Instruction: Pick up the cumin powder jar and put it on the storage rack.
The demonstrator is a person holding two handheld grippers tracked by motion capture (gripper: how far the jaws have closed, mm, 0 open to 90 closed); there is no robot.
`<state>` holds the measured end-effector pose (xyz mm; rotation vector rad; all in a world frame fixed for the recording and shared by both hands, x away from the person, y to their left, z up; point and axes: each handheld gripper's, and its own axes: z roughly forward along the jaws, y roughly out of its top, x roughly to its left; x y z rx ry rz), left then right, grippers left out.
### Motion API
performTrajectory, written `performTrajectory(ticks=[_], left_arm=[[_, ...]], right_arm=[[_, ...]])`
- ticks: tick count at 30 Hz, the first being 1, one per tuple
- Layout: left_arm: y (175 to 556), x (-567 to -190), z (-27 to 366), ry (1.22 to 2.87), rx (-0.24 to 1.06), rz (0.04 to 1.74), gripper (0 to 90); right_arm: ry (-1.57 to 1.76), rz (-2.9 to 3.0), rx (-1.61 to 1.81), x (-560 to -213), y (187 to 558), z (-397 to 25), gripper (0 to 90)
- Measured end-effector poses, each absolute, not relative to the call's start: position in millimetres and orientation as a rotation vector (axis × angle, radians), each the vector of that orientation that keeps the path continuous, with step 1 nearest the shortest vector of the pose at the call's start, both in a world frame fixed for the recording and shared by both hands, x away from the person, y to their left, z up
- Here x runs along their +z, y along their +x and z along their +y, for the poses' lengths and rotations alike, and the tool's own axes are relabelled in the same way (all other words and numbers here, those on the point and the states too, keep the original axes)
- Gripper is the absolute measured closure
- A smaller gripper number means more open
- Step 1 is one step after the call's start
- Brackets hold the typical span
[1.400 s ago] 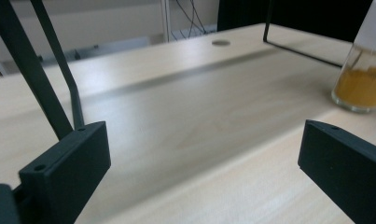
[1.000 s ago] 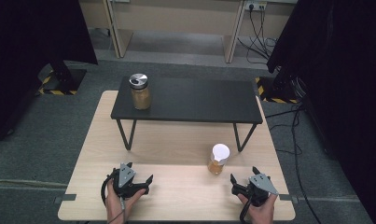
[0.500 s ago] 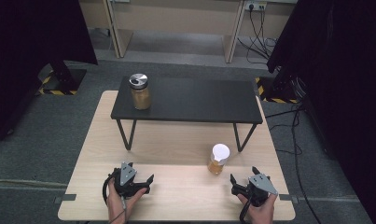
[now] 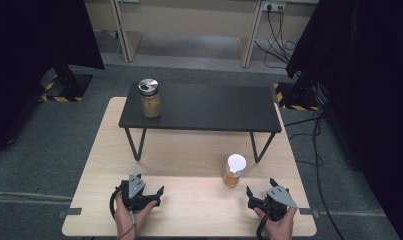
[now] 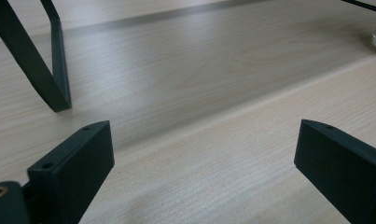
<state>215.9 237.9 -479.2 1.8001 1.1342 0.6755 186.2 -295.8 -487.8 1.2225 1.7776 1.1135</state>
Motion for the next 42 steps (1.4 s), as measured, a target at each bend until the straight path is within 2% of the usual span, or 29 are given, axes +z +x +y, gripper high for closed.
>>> performTrajectory(ticks=[42], left_arm=[[215.7, -480.7, 241.9, 1.781, 0.662, 1.131, 3.3]], right_arm=[[1.207, 1.779, 1.114, -488.7, 184.5, -295.1, 8.0]])
